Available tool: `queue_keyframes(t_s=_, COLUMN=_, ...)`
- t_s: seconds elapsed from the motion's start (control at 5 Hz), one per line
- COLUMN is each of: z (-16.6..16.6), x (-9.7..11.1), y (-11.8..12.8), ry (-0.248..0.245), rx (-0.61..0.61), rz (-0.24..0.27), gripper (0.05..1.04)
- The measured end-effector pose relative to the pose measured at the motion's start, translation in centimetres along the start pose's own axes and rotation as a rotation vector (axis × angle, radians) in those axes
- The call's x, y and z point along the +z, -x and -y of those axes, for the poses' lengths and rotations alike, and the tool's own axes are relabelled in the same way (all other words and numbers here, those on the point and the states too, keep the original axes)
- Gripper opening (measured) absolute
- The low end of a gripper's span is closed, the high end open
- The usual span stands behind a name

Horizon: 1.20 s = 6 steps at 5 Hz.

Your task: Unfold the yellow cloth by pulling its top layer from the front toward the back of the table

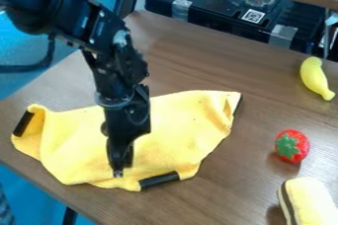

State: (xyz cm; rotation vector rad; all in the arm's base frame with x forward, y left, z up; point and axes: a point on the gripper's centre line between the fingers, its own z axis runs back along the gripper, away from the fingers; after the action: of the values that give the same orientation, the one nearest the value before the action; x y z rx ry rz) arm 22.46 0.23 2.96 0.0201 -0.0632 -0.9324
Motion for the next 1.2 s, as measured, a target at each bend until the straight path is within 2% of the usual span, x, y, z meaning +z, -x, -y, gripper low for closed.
queue_keyframes(t_s=0.2, z=-0.1, x=-0.2, y=0.0, ry=-0.004, rx=0.005, rz=-0.008, gripper=0.061)
queue_keyframes(t_s=0.4, z=0.3, x=-0.2, y=0.1, ry=0.019, rx=0.000, rz=-0.008, gripper=0.050)
queue_keyframes(t_s=0.6, z=-0.5, x=0.6, y=0.2, ry=0.037, rx=0.037, rz=0.016, gripper=0.050)
queue_keyframes(t_s=0.8, z=-2.3, x=3.5, y=-0.2, ry=0.046, rx=0.097, rz=0.098, gripper=0.050)
queue_keyframes(t_s=1.0, z=-3.7, x=5.2, y=-0.2, ry=0.061, rx=0.139, rz=0.152, gripper=0.064)
queue_keyframes(t_s=1.2, z=-4.1, x=4.6, y=-0.2, ry=0.100, rx=0.156, rz=0.104, gripper=0.198)
